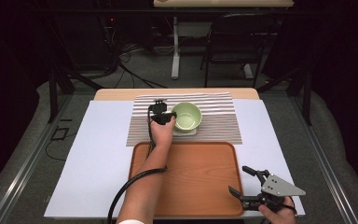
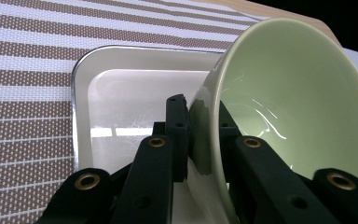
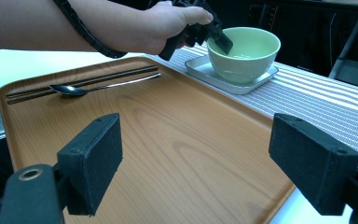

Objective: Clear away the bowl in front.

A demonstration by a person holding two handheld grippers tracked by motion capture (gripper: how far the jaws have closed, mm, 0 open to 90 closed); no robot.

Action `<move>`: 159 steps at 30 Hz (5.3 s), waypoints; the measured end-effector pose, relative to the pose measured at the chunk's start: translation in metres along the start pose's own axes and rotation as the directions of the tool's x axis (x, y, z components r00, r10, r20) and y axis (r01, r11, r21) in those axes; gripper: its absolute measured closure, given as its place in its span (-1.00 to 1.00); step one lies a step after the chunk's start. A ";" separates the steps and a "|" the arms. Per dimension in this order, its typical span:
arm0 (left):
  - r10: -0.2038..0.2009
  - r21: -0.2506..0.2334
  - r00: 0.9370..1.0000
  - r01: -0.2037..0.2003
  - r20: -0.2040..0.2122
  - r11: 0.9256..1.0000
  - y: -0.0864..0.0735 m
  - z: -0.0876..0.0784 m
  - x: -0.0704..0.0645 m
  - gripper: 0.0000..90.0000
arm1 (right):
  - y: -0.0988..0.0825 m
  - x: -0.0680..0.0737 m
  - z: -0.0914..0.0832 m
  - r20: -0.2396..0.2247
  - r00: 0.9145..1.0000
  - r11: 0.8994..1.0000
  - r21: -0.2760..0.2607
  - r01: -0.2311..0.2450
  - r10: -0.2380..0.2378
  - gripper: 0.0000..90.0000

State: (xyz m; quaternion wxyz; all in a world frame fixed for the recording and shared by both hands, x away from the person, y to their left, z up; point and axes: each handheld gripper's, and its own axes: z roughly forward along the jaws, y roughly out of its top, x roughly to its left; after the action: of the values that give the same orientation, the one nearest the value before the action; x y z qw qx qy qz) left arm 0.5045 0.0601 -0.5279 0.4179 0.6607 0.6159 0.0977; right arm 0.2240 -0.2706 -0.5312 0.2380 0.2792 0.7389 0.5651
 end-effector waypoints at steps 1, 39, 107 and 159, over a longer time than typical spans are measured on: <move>-0.001 -0.001 1.000 0.001 0.004 1.000 0.001 -0.002 0.000 0.82 | 0.000 0.000 0.000 0.000 1.000 1.000 0.000 -0.001 0.001 -0.63; 0.037 -0.089 0.998 -0.033 0.048 0.996 0.024 -0.056 0.004 0.81 | 0.000 -0.001 0.001 0.006 1.000 1.000 0.002 0.005 -0.005 -0.63; 0.200 0.172 0.916 -0.272 0.349 0.947 -0.073 -0.072 -0.069 0.81 | 0.003 0.008 0.001 -0.022 0.996 0.996 -0.015 0.089 -0.089 -0.66; 0.141 0.262 0.871 -0.290 0.471 0.920 -0.121 -0.035 -0.120 0.72 | 0.003 0.008 0.001 -0.014 0.995 0.995 -0.011 0.096 -0.096 -0.66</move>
State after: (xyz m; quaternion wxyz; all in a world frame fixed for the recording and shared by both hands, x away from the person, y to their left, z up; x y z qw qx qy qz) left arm 0.3665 -0.0454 -0.5407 0.4187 0.7903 0.4334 -0.1111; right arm 0.2189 -0.2635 -0.5285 0.2608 0.2381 0.7502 0.5590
